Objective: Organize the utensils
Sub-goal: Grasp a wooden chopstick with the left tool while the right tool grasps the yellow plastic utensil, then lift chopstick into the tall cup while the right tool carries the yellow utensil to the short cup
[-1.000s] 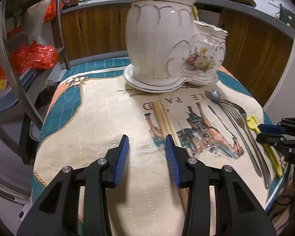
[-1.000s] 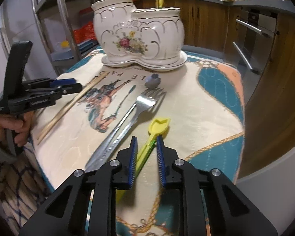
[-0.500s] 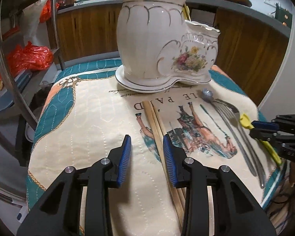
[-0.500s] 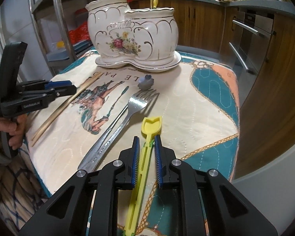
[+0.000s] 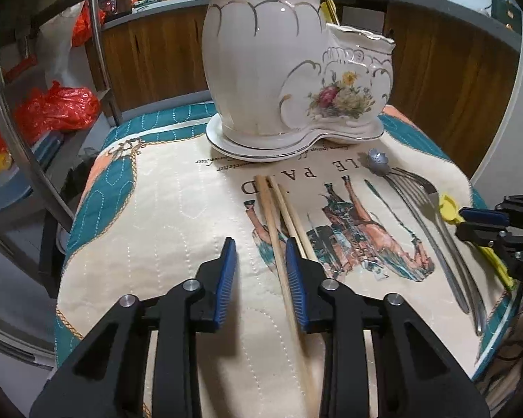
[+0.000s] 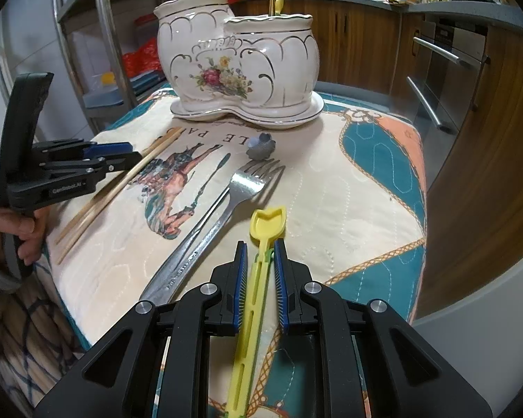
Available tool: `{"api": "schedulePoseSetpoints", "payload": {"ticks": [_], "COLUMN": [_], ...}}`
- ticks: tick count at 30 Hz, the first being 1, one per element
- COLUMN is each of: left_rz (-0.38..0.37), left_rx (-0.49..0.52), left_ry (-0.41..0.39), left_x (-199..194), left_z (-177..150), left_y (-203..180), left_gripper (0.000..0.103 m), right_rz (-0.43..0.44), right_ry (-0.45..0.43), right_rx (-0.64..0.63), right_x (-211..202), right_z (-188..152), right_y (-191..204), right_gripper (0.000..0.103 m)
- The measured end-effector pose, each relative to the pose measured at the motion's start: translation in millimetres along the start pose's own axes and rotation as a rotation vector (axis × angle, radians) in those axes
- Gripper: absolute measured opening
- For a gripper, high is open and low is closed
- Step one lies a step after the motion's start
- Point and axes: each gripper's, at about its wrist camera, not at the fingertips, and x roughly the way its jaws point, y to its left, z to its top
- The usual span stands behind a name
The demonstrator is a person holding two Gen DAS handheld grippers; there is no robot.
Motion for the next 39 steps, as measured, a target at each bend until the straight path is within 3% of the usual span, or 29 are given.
{"api": "schedulePoseSetpoints", "payload": {"ticks": [5,12,19,27,31,39], "left_rz": [0.009,0.009,0.020,0.080,0.063,0.054], "left_rx": [0.003,0.061,0.204,0.312,0.298,0.241], "left_ry": [0.013,0.074,0.233,0.278,0.258,0.126], "left_x": [-3,-7,-2,0,-2,-20], "left_z": [-1,0,14,14,12,4], "left_y": [3,6,3,-8,-11,-9], "left_gripper": [0.016,0.014,0.015,0.014,0.006,0.006], "right_rz": [-0.015,-0.028,-0.056,-0.028,-0.047,0.008], "right_ry": [0.019,0.098,0.275,0.434,0.410,0.286], "right_rx": [-0.032,-0.083,-0.210,-0.253,-0.245,-0.098], "right_x": [-1,-4,0,13,14,-1], "right_z": [0,3,16,31,32,29], "right_y": [7,10,13,13,14,-6], "right_gripper": [0.014,0.014,0.015,0.015,0.011,0.011]}}
